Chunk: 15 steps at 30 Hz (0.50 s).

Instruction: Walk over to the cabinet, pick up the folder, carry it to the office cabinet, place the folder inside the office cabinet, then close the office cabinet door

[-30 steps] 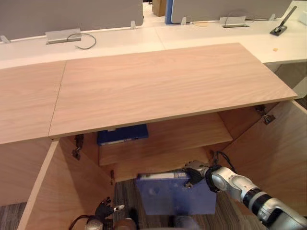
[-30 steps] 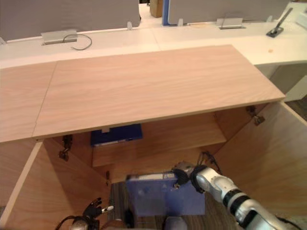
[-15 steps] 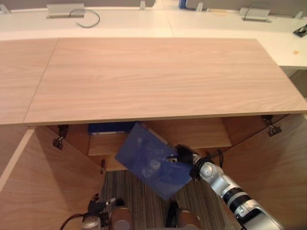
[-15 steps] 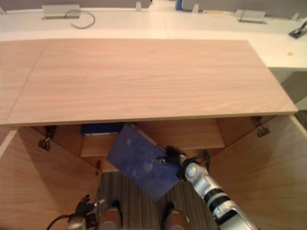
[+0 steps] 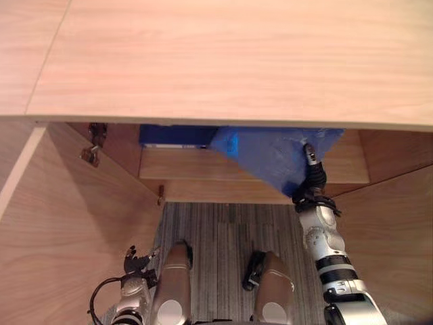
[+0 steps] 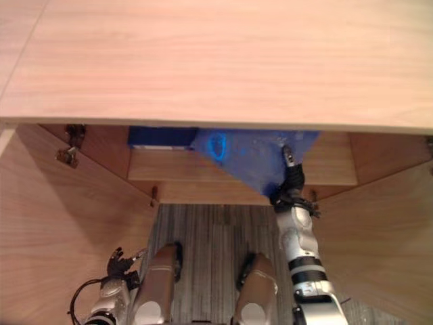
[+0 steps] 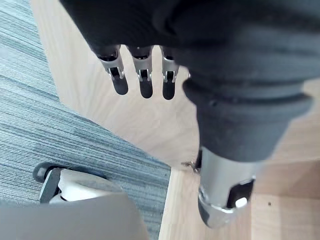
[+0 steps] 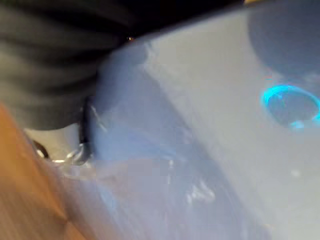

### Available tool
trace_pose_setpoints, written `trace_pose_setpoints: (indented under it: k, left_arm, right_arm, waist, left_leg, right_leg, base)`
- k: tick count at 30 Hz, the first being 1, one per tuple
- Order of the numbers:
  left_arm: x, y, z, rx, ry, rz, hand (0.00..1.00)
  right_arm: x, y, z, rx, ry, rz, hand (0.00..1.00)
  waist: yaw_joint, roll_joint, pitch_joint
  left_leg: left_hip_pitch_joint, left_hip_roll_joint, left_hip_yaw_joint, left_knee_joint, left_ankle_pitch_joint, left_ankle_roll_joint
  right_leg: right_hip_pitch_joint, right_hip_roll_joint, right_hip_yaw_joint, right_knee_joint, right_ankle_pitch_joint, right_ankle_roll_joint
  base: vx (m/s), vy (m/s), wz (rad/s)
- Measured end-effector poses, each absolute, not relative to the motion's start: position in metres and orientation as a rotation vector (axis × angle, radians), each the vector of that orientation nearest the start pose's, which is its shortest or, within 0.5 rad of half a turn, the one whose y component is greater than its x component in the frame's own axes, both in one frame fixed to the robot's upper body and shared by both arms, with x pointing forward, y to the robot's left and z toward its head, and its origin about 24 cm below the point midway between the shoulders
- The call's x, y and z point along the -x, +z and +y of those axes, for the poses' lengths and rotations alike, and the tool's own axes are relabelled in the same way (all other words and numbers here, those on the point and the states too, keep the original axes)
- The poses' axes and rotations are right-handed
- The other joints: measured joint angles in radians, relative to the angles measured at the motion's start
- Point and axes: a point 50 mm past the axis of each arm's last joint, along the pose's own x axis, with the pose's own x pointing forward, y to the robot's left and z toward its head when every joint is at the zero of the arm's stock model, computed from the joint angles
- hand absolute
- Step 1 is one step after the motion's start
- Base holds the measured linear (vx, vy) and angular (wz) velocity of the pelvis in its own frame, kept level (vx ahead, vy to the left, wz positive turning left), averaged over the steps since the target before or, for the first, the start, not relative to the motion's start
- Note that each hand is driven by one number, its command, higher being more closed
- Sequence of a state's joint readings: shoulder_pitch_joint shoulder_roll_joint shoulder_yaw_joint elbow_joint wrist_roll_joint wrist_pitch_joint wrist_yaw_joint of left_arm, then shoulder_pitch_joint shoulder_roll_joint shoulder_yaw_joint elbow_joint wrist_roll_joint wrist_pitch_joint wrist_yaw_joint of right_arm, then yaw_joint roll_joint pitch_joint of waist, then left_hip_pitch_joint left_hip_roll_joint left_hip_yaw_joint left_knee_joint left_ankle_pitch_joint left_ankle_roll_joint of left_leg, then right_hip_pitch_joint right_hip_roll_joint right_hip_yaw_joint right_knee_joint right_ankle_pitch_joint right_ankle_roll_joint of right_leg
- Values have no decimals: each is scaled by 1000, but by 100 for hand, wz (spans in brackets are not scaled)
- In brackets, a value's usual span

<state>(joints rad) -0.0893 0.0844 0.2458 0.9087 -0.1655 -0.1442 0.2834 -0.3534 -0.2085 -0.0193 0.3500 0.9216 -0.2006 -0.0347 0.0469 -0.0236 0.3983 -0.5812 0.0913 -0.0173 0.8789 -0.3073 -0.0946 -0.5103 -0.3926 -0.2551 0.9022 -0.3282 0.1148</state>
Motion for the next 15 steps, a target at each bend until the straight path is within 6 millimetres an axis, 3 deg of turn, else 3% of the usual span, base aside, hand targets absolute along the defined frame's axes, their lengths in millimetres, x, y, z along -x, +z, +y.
trace_pose_setpoints:
  k: [3, 5, 8, 12, 15]
  left_arm:
    - [-189, -108, 228, 124, 626, 659, 0]
    - [-192, -107, 224, 163, 643, 646, 0]
    - [-191, -108, 218, 207, 657, 652, 0]
    - [-191, -108, 216, 217, 658, 650, 0]
    - [-195, -107, 212, 219, 621, 649, 0]
  right_arm:
    - [-334, 104, -186, -963, -72, -270, 100]
    - [-345, 131, -191, -1142, -82, -379, 100]
    - [-361, 165, -216, -1407, -208, -549, 100]
    - [-378, 176, -233, -1616, -370, -550, 100]
    - [-392, 175, -238, -1671, -473, -408, 100]
  waist:
    - [1, 18, 14]
    - [7, 35, 25]
    - [28, 45, 36]
    - [35, 50, 37]
    - [42, 68, 46]
  left_leg:
    - [-86, -10, -3, 72, -11, 5]
    - [-141, -19, -12, 108, -12, 7]
    - [-200, -34, -24, 143, -11, 7]
    - [-249, -43, -24, 156, -7, 8]
    - [-276, -53, -30, 156, -2, 9]
  right_leg:
    - [-84, -21, 17, 73, -18, 1]
    - [-133, -32, 23, 112, -26, 1]
    - [-187, -51, 31, 154, -35, 1]
    - [-235, -63, 35, 169, -36, 2]
    - [-256, -71, 30, 171, -35, 3]
  base:
    - [-76, 57, 10]
    - [-67, 51, 19]
    - [-50, 50, 14]
    - [-19, 46, 9]
    - [12, 34, 9]
